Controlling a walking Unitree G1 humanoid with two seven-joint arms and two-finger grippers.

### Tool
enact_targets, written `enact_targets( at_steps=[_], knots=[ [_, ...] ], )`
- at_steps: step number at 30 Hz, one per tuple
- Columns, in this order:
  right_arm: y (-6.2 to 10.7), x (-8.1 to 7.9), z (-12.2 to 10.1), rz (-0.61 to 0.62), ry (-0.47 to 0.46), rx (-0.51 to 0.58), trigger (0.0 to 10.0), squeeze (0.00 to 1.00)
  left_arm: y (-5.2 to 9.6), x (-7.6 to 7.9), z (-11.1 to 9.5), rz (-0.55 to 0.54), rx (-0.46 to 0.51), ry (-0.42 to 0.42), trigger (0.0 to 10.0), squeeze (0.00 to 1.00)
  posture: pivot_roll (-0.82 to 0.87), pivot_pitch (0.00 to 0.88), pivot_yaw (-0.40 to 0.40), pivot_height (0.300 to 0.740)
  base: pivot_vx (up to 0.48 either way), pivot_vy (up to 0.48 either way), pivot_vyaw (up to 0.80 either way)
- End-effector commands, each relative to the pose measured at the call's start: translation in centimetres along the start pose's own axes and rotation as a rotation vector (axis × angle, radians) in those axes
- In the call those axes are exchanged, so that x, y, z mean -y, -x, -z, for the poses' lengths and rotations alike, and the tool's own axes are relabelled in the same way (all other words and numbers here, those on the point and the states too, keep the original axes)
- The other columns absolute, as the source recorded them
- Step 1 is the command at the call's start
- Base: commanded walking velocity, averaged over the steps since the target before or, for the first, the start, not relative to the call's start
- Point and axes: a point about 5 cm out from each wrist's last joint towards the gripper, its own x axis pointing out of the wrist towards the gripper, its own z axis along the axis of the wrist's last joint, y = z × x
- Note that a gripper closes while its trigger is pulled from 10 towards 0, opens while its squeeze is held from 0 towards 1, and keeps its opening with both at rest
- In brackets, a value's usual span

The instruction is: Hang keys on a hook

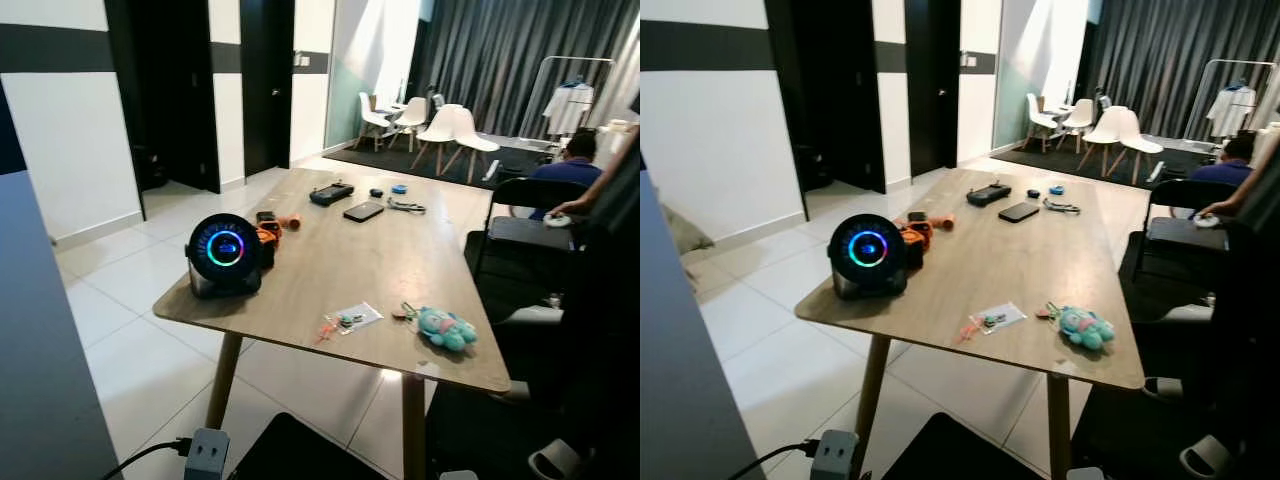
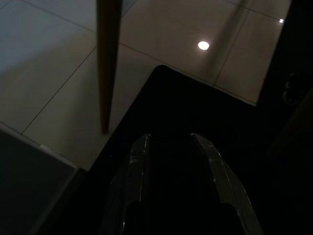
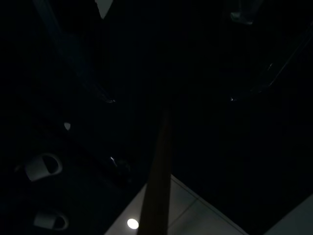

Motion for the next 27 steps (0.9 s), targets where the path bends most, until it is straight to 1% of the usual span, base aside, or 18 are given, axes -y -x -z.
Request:
enact_targets(
  at_steps=[1, 11, 20, 27],
  knots=[
    [-0.02, 0.06, 0.04, 0.0, 0.004, -0.006, 10.0, 0.0, 0.11, 0.09, 0.21, 0.002, -0.004, -0.001, 10.0, 0.0, 0.02, 0.0, -0.031, 0.74, 0.0, 0.0, 0.0],
    [-0.04, -0.17, -0.09, -0.004, 0.002, 0.0, 10.0, 0.0, 0.08, 0.1, 0.04, 0.003, 0.009, 0.0, 10.0, 0.0, 0.02, 0.0, -0.03, 0.74, 0.0, 0.0, 0.0],
    [-0.04, -0.08, -0.03, -0.003, -0.001, -0.004, 10.0, 0.0, -0.02, 0.07, -0.04, 0.002, 0.001, -0.021, 10.0, 0.0, 0.01, 0.0, -0.028, 0.74, 0.0, 0.0, 0.0],
    [-0.03, -0.08, -0.01, -0.003, 0.0, -0.005, 10.0, 0.0, -0.02, 0.04, -0.03, 0.003, 0.001, -0.012, 10.0, 0.0, 0.01, 0.0, -0.029, 0.74, 0.0, 0.0, 0.0]
  ],
)
